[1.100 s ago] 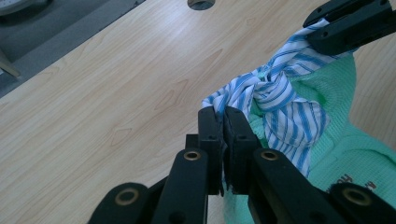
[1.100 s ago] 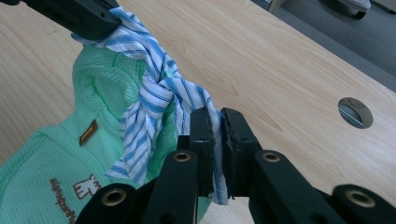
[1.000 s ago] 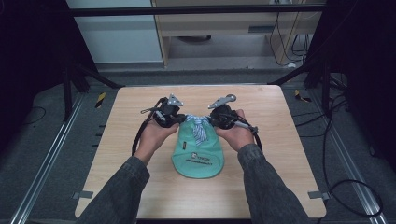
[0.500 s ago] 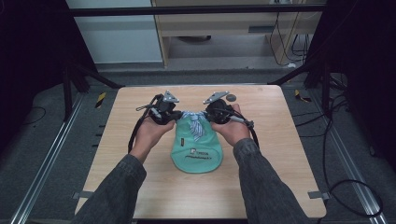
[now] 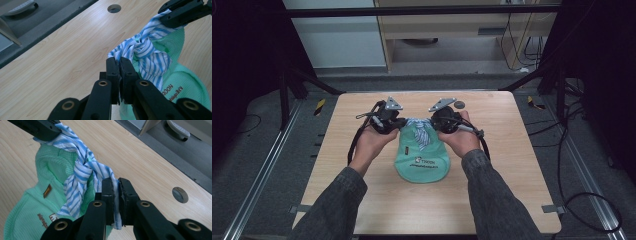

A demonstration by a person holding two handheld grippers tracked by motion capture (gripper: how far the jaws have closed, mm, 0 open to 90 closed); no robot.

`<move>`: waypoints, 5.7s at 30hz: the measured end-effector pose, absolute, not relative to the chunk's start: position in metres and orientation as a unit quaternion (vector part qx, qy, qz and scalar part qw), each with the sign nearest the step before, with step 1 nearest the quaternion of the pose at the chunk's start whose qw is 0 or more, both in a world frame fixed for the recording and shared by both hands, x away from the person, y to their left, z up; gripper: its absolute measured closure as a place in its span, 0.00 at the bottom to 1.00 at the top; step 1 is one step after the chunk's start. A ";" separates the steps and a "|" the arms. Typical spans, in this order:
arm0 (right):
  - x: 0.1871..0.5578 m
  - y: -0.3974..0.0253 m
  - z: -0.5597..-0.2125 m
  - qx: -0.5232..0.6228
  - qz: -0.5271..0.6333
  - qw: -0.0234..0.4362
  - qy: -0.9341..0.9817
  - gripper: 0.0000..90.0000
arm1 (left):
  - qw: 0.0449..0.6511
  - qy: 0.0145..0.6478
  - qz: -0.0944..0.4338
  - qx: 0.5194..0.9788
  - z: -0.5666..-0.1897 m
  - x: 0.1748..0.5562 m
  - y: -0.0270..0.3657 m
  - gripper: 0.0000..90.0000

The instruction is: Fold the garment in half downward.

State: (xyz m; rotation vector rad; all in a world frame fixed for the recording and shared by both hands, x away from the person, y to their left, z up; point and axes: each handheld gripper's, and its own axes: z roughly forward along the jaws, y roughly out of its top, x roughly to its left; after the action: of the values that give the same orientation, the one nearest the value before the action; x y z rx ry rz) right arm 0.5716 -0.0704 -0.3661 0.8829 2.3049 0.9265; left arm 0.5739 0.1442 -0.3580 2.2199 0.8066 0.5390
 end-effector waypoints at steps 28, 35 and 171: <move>0.545 -0.082 -0.392 0.316 0.341 0.257 0.847 0.92 | 0.341 0.282 0.217 0.870 -0.380 0.554 0.132 0.97; 0.538 -0.084 -0.395 0.312 0.342 0.259 0.848 0.92 | 0.348 0.278 0.214 0.869 -0.388 0.549 0.133 0.96; 0.426 -0.111 -0.474 0.275 0.331 0.193 0.882 0.97 | 0.359 0.228 0.124 0.897 -0.473 0.447 0.140 0.96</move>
State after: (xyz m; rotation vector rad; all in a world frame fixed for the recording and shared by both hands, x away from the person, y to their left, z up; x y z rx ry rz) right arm 0.4258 -0.1106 -0.4745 0.7720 2.4742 0.9287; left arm 0.4474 0.1404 -0.4730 2.3130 0.5876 0.3190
